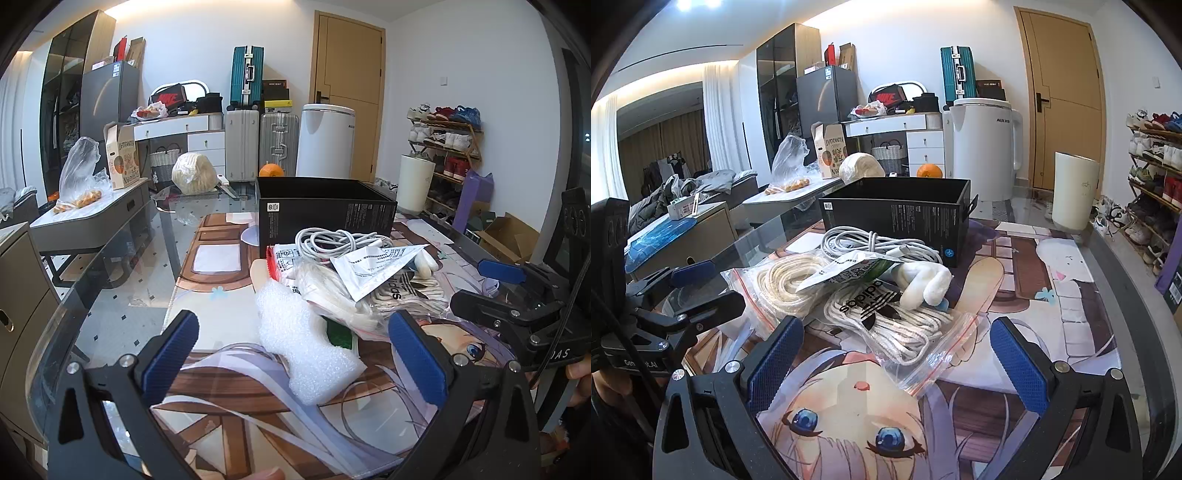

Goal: Organize soft objects

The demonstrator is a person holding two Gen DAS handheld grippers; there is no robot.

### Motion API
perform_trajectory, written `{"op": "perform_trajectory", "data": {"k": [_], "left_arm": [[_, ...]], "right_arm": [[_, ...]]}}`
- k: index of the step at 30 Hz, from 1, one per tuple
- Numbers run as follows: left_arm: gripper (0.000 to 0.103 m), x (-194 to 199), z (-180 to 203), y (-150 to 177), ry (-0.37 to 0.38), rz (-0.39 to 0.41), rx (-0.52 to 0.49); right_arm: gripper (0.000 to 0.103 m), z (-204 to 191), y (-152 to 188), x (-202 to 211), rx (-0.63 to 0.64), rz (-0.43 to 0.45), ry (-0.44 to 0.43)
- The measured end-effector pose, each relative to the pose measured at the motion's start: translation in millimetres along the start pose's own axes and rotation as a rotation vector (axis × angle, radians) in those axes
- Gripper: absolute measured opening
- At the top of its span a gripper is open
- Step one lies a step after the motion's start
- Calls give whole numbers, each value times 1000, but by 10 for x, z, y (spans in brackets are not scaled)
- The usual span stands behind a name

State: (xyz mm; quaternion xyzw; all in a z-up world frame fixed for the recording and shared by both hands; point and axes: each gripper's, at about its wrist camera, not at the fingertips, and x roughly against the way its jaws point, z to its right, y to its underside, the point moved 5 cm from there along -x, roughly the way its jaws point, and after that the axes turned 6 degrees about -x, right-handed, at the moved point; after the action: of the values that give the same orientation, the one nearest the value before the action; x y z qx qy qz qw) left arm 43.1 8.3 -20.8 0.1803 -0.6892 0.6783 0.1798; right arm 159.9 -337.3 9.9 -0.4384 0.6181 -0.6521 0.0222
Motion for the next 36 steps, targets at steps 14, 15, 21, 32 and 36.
{"op": "perform_trajectory", "data": {"k": [14,15,21,32,36], "left_arm": [[103,-52,3,29,1,-13,-5],[103,-53,3,28,1,-13,-4],[103,-67,3,33,7,-15,3],[103,-35,-44,39,11,-15,17],[103,-33,-68,34,8,-19,20]], "right_arm": [[102,21,8,6,-4,3,2],[102,19,8,5,-4,3,2],[102,19,8,5,-5,3,2],[102,19,7,4,-6,2,1],[103,22,10,2,-8,3,2]]}}
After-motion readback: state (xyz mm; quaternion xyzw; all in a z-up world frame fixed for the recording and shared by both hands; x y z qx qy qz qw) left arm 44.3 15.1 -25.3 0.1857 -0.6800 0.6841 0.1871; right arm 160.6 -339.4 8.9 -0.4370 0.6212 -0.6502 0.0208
